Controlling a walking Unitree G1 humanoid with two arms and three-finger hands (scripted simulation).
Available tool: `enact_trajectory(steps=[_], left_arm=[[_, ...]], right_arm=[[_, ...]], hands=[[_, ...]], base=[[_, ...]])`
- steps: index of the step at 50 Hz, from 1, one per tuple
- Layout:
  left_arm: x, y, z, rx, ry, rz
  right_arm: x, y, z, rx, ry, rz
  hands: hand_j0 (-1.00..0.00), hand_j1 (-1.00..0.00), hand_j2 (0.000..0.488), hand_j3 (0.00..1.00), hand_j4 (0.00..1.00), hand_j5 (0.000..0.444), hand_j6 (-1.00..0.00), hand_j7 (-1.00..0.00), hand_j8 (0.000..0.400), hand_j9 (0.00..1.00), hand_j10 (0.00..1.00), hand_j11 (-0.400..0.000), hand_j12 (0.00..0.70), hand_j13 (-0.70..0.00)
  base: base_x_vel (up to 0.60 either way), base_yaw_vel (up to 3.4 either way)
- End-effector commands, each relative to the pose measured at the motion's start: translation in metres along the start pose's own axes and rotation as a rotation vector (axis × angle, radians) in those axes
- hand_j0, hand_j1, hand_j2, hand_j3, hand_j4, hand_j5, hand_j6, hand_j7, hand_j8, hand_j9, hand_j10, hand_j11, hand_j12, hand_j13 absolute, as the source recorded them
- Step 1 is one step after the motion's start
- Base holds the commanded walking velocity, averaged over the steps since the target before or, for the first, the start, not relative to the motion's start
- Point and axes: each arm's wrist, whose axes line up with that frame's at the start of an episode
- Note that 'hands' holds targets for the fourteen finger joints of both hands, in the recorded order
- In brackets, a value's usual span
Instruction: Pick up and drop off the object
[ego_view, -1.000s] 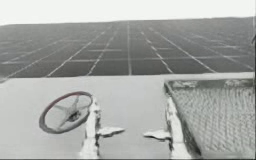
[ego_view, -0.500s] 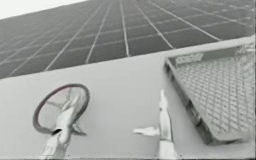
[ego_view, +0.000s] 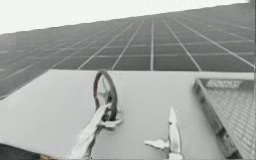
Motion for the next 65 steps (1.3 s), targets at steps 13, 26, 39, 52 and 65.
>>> enact_trajectory(steps=[13, 26, 39, 52, 65], left_arm=[[-0.02, -0.02, 0.043, -1.082, -0.103, -0.136], [-0.013, -0.04, 0.042, -1.079, -0.069, -0.159], [-0.014, -0.033, -0.007, -0.963, 0.17, -0.061], [0.0, -0.039, -0.042, -0.915, 0.341, -0.021], [-0.025, -0.071, -0.053, -0.949, 0.438, -0.138]], right_arm=[[0.008, 0.214, -0.049, 0.297, -0.19, -0.321], [0.037, 0.15, 0.014, 0.168, -0.102, 0.303], [0.031, 0.101, 0.009, 0.651, 0.338, -0.264], [0.047, 0.115, 0.011, 0.641, 0.642, -0.728], [0.051, 0.055, 0.026, 0.79, 0.311, -0.852]], hands=[[-1.0, -1.0, 0.0, 0.0, 0.0, 0.0, -1.0, -1.0, 0.4, 0.0, 0.0, 0.0, 0.7, 0.0], [-1.0, -1.0, 0.0, 1.0, 1.0, 0.0, -1.0, -1.0, 0.4, 1.0, 1.0, -0.4, 0.7, -0.7], [-1.0, -1.0, 0.0, 1.0, 1.0, 0.0, -1.0, -1.0, 0.4, 1.0, 1.0, -0.4, 0.7, -0.7], [0.0, 0.0, 0.0, 1.0, 1.0, 0.0, 0.0, 0.0, 0.0, 1.0, 1.0, -0.4, 0.0, -0.7], [0.0, 0.0, 0.0, 1.0, 1.0, 0.0, 0.0, 0.0, 0.0, 1.0, 1.0, -0.4, 0.0, -0.7]], base=[[0.0, 0.0], [0.0, 0.0], [0.0, 0.0], [0.0, 0.0], [0.0, 0.0]])
